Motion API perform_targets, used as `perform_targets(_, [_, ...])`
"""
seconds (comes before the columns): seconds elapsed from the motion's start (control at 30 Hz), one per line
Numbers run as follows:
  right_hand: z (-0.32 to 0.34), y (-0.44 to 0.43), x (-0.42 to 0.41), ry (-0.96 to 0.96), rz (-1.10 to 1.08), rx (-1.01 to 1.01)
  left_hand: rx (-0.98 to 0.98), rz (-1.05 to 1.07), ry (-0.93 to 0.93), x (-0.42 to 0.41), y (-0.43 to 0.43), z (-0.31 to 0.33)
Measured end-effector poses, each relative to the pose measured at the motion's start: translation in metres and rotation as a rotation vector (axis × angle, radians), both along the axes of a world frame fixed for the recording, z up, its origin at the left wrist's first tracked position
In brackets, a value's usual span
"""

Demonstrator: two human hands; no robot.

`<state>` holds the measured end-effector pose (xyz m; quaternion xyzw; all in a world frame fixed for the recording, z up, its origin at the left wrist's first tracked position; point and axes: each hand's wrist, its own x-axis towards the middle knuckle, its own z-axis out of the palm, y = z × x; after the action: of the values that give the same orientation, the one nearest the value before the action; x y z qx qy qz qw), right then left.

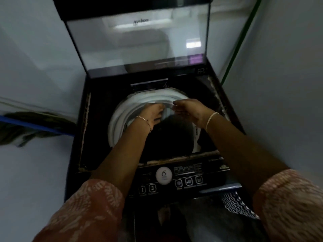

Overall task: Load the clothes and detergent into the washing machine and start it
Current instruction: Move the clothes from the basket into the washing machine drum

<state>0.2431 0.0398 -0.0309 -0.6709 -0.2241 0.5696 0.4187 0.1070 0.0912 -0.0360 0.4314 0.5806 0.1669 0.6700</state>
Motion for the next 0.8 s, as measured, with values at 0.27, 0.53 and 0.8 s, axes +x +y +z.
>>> perform_targets(0.27, [0.067,-0.095,0.065,0.037,-0.122,0.198,0.121,-0.059,-0.218,0.087,-0.080,0.069])
perform_targets(0.53, [0.083,-0.233,0.143,-0.027,-0.226,0.244,0.090,-0.213,-0.307,0.177,-0.199,0.085])
perform_targets(0.8, [0.037,-0.353,0.202,0.019,-0.489,0.130,-0.060,-0.386,-0.247,0.242,-0.297,0.037])
